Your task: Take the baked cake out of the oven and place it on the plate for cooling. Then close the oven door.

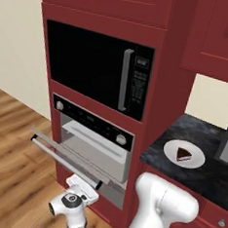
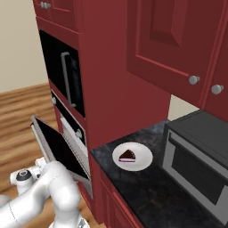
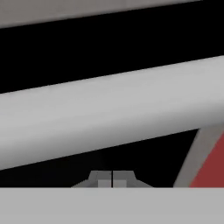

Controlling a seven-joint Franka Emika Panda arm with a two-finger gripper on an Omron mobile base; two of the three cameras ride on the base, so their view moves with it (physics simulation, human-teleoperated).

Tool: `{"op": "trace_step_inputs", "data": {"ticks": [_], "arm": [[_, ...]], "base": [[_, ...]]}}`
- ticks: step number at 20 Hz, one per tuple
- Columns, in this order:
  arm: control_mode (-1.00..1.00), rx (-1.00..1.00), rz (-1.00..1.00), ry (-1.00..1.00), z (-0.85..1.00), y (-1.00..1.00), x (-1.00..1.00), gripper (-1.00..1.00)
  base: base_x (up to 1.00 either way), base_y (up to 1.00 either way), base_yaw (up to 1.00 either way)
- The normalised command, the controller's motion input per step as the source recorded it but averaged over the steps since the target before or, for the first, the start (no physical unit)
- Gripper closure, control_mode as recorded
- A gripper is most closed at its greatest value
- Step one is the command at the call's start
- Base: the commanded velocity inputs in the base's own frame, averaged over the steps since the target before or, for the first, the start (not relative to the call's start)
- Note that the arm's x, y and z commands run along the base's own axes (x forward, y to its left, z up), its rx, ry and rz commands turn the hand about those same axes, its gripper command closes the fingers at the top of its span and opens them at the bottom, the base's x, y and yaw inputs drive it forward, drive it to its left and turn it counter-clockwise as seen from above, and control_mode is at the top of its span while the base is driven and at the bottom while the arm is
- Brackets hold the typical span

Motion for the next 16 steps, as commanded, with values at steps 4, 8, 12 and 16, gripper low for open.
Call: {"op": "trace_step_inputs", "data": {"ticks": [4,8,12,16], "arm": [[-1.0,0.01,-0.08,-0.28,0.8,-1.0,0.63,1.0],[-1.0,0.04,-0.06,-0.2,0.77,-1.0,0.77,1.0],[-1.0,0.03,-0.05,-0.15,0.53,-1.0,0.76,1.0],[-1.0,0.05,-0.05,-0.07,0.36,-1.0,0.87,1.0]], "base": [[0.0,0.0,0.0],[0.0,0.0,0.0],[0.0,0.0,0.0],[0.0,0.0,0.0]]}}
